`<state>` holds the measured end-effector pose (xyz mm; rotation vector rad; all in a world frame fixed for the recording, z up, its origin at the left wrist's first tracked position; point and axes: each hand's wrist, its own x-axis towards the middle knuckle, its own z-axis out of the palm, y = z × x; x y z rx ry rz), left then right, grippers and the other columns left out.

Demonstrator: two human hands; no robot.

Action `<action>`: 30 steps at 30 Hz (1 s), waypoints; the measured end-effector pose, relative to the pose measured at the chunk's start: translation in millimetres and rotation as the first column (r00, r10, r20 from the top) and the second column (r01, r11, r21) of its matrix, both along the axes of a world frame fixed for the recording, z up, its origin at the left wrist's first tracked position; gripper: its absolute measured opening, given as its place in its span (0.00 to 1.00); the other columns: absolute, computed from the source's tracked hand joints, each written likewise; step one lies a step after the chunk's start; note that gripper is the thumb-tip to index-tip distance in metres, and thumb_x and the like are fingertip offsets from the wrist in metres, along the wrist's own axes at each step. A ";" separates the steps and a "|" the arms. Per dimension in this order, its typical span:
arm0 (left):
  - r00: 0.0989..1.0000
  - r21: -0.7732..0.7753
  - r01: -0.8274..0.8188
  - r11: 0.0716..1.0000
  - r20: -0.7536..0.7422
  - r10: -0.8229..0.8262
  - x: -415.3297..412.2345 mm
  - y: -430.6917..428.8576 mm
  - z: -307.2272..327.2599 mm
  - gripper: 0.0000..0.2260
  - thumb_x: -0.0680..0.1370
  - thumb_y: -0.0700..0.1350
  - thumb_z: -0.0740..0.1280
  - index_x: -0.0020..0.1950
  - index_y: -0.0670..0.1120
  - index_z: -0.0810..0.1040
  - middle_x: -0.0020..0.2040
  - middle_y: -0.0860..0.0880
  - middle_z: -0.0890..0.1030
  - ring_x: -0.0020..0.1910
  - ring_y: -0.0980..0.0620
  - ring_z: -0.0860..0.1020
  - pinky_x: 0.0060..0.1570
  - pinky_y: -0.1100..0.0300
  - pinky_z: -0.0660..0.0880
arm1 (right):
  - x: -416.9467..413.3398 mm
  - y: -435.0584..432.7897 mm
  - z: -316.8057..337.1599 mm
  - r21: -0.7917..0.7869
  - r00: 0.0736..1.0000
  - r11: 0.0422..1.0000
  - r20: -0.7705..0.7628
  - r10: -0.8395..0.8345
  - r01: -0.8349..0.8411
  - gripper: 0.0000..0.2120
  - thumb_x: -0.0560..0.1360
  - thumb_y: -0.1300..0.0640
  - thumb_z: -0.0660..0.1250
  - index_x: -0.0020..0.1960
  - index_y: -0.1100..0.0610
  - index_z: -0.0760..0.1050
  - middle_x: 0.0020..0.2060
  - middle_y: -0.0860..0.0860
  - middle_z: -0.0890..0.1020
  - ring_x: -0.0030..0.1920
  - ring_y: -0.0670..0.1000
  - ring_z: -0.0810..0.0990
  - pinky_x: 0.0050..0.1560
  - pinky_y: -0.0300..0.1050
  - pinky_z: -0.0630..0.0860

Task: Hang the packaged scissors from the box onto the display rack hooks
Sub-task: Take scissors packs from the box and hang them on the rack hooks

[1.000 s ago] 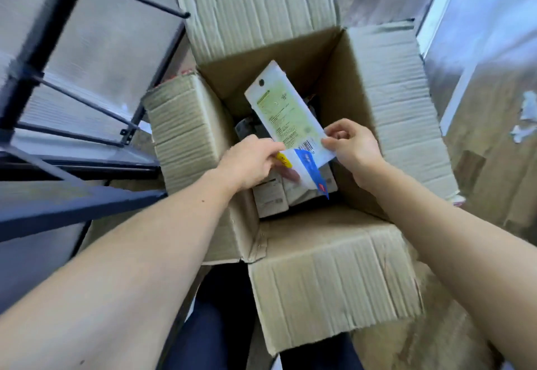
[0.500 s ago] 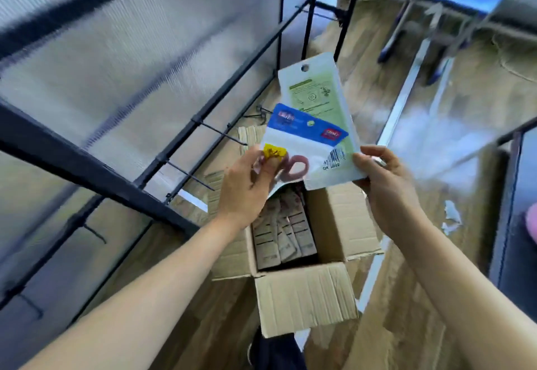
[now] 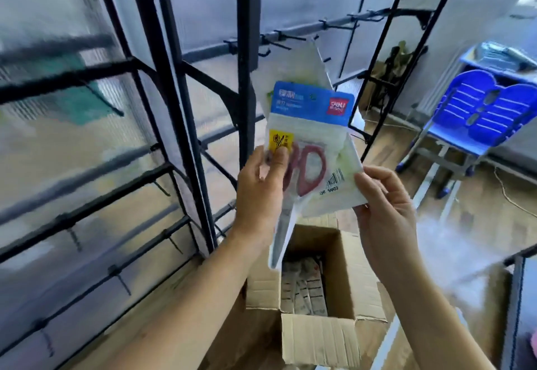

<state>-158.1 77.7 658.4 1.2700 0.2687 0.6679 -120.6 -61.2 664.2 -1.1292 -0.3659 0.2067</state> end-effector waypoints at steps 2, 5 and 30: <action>0.999 -0.001 -0.043 0.999 0.029 0.043 -19.5 12.3 26.0 0.06 0.73 0.51 0.66 0.39 0.55 0.81 0.42 0.54 0.83 0.48 0.52 0.81 0.53 0.52 0.76 | -16.2 11.1 19.7 0.027 0.996 0.997 0.047 0.073 -0.074 0.10 0.58 0.46 0.74 0.36 0.48 0.79 0.33 0.44 0.81 0.36 0.40 0.78 0.36 0.31 0.75; 0.987 -0.001 -0.139 0.990 0.087 0.138 -53.0 30.3 56.7 0.06 0.76 0.47 0.66 0.40 0.51 0.78 0.39 0.52 0.82 0.43 0.53 0.81 0.47 0.55 0.77 | -38.2 30.4 43.3 -0.010 0.977 0.984 0.122 0.177 -0.177 0.13 0.57 0.43 0.76 0.36 0.47 0.79 0.34 0.44 0.81 0.36 0.41 0.78 0.37 0.33 0.75; 0.603 -0.001 -0.781 0.625 0.262 0.754 -230.8 138.0 115.0 0.13 0.64 0.59 0.72 0.41 0.53 0.83 0.44 0.45 0.84 0.47 0.43 0.82 0.47 0.46 0.78 | -165.4 244.1 110.7 -0.112 0.680 0.978 0.704 0.205 -0.179 0.09 0.67 0.45 0.68 0.45 0.41 0.69 0.39 0.43 0.74 0.40 0.44 0.72 0.40 0.36 0.71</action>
